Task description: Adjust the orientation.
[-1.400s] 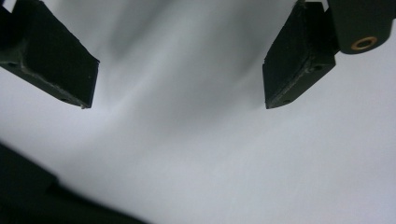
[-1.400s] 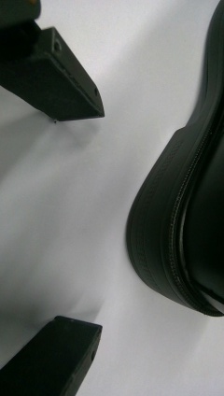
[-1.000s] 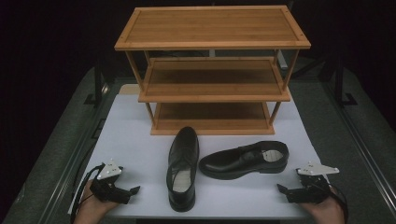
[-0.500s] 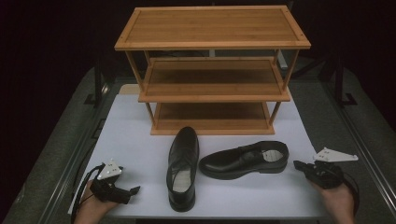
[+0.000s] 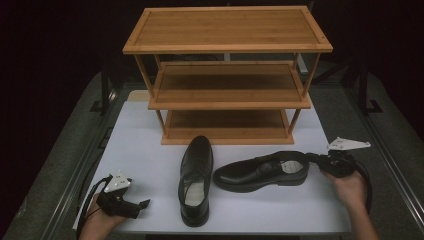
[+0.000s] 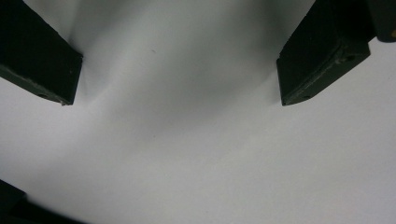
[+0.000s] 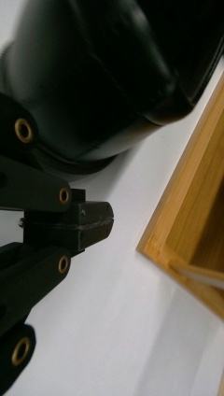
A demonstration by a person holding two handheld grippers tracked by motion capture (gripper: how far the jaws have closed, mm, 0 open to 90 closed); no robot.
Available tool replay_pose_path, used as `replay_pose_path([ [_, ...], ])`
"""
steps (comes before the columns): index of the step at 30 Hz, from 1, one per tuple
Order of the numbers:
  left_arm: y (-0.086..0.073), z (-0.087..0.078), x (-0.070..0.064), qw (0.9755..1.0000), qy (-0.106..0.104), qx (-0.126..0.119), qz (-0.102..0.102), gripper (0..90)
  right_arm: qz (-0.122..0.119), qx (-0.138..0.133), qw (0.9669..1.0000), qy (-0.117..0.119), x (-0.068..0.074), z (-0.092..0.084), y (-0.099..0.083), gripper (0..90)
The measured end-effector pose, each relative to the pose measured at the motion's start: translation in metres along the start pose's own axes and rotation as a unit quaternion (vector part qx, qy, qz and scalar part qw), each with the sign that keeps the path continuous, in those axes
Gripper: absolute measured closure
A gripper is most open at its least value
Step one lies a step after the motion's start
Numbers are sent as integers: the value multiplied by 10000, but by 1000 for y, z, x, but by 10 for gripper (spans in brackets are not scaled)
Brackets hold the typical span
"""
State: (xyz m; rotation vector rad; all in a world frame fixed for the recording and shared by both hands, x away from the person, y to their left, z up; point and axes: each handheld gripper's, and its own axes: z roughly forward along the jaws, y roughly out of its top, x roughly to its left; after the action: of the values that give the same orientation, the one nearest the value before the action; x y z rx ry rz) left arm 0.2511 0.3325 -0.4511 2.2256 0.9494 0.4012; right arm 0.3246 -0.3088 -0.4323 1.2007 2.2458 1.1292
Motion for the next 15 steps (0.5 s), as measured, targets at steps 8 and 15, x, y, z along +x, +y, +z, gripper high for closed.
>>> replay_pose_path([
  [8, 0, 0, 0, 10000, -4, 2, -7, 0, -100, 177, 9991, 373, 3, 13, 0, 899],
  [15, 0, 0, 0, 10000, -7, 3, -10, 0, -83, 197, 9989, 420, 2, 12, -2, 900],
])
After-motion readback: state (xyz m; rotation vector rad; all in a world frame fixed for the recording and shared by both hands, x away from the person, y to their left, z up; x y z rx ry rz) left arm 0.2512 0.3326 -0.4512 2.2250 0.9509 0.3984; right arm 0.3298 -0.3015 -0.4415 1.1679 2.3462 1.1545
